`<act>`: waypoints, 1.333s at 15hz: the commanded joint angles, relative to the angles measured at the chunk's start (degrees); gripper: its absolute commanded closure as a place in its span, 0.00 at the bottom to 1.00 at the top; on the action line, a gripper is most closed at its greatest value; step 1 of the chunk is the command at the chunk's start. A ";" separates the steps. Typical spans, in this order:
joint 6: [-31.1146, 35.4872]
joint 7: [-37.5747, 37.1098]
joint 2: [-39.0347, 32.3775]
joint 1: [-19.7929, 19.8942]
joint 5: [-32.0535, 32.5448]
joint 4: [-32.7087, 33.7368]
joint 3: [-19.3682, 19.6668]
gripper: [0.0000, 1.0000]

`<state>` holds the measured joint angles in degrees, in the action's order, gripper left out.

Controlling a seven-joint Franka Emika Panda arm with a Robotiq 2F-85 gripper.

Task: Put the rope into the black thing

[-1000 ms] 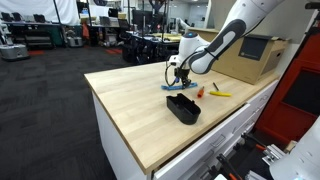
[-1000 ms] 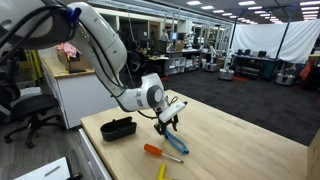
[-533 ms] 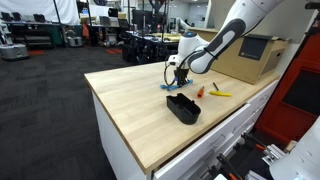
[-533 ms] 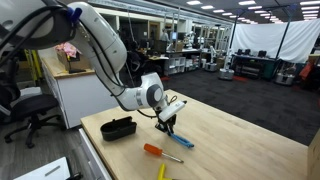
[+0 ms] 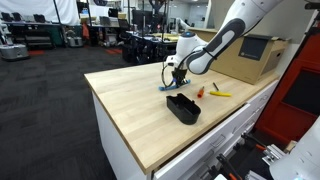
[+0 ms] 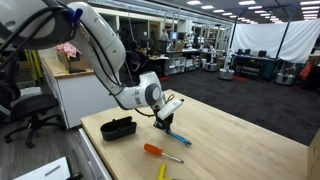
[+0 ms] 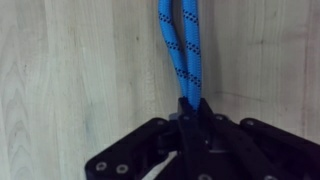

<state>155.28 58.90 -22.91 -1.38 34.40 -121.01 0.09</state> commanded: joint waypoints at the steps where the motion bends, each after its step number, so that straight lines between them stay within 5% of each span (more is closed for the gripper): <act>1: -1.75 -3.38 4.03 -1.58 2.11 -3.30 0.46 0.97; 11: -23.24 -10.10 19.72 -2.49 -6.25 -7.60 -3.19 0.97; 15: -33.27 -16.10 22.85 -3.59 -16.78 -6.02 -4.85 0.97; 20: -36.88 -19.11 23.49 -5.09 -30.57 -4.74 -6.17 0.97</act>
<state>120.45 39.88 0.23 -6.12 10.97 -126.60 -5.57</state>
